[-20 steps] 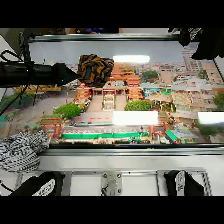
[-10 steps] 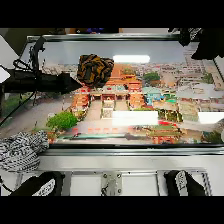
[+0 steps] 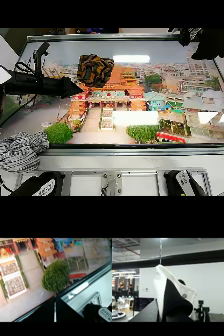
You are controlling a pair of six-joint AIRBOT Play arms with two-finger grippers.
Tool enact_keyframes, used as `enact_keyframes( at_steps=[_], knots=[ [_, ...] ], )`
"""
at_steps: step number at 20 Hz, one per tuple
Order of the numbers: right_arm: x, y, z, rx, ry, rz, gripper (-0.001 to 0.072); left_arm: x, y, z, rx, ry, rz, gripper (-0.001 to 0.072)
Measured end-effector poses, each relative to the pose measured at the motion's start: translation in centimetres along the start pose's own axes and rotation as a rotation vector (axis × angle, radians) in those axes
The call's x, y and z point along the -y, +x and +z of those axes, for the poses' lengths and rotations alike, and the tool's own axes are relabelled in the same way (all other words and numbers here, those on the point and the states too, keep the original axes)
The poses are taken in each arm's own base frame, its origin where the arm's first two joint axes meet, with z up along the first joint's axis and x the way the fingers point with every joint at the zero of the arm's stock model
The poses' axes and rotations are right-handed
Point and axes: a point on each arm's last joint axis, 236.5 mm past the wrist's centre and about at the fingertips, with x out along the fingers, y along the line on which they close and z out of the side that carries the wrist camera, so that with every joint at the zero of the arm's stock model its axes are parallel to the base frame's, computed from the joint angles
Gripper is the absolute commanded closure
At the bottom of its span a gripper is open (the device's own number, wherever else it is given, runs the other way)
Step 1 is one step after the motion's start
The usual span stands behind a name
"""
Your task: Fold the clothes and pants, and hang the long-sleeved shirts on hangers.
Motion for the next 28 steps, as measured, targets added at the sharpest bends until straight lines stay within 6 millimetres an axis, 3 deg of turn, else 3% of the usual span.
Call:
enact_keyframes(
  at_steps=[2,8,9,10,11,12,15,17,22,25,27,28],
  knots=[
    [-0.1,0.3,-1.6,-0.051,0.004,0.018,0.0696,0.0,0.0,-0.1,-0.003,-0.010,-0.001,0.0690],
    [-1.3,0.2,-3.8,-0.138,0.008,0.087,0.0675,0.1,0.0,-0.2,-0.007,-0.018,-0.004,0.0690],
    [-1.5,0.1,-3.9,-0.146,0.010,0.096,0.0573,0.1,0.0,-0.2,-0.007,-0.019,-0.004,0.0690],
    [-1.7,0.0,-3.9,-0.152,0.012,0.103,0.0324,0.1,0.0,-0.2,-0.007,-0.019,-0.004,0.0691],
    [-1.8,0.0,-3.9,-0.155,0.014,0.108,0.0137,0.1,0.0,-0.2,-0.007,-0.019,-0.004,0.0690],
    [-1.8,-0.1,-3.8,-0.155,0.014,0.113,0.0081,0.1,0.0,-0.2,-0.007,-0.019,-0.004,0.0690],
    [-1.9,-0.5,-2.7,-0.142,0.015,0.120,0.0082,0.1,0.0,-0.2,-0.007,-0.019,-0.004,0.0691],
    [-1.7,-1.1,-0.8,-0.113,0.043,0.119,0.0083,0.1,0.0,-0.2,-0.007,-0.019,-0.004,0.0691],
    [-2.6,-4.0,6.4,-0.005,0.120,0.165,0.0103,0.1,0.0,-0.2,-0.008,-0.019,-0.003,0.0690],
    [-5.8,-6.5,8.7,-0.013,0.169,0.295,0.0101,0.1,0.0,-0.2,-0.008,-0.019,-0.002,0.0691],
    [-9.5,-8.5,8.3,-0.079,0.195,0.444,0.0101,0.1,0.0,-0.2,-0.008,-0.019,-0.002,0.0690],
    [-13.0,-10.4,7.2,-0.156,0.213,0.581,0.0101,0.1,0.0,-0.2,-0.010,-0.018,-0.003,0.0690]
  ],
)
